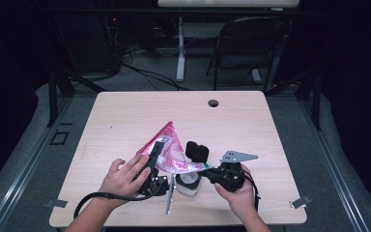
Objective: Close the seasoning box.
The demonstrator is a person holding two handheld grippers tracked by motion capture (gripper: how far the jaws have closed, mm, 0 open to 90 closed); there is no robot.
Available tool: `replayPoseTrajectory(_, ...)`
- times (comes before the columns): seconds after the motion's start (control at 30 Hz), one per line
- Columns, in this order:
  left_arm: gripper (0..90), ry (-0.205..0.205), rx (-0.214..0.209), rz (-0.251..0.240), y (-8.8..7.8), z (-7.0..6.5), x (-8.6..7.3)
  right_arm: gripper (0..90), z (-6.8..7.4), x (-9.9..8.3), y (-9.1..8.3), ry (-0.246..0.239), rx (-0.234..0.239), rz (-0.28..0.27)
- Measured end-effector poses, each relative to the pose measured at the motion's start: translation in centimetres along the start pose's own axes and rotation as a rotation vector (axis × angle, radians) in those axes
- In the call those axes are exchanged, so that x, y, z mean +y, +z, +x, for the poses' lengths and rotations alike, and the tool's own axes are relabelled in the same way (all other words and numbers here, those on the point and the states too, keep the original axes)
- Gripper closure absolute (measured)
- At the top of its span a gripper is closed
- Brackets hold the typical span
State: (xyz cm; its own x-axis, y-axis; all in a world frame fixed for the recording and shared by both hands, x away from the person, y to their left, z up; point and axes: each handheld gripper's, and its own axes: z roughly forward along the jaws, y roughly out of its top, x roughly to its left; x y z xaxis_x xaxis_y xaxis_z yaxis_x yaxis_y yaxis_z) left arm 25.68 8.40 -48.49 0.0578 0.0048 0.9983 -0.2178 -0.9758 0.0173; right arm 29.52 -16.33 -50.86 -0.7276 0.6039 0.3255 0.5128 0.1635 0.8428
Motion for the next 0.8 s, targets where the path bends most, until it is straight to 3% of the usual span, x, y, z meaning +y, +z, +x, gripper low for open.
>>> replayPoseTrajectory(0.8,65.4,0.005,0.001,0.008,-0.04,0.09,-0.20,90.0,0.05,0.03,0.36,0.001,0.003,0.004)
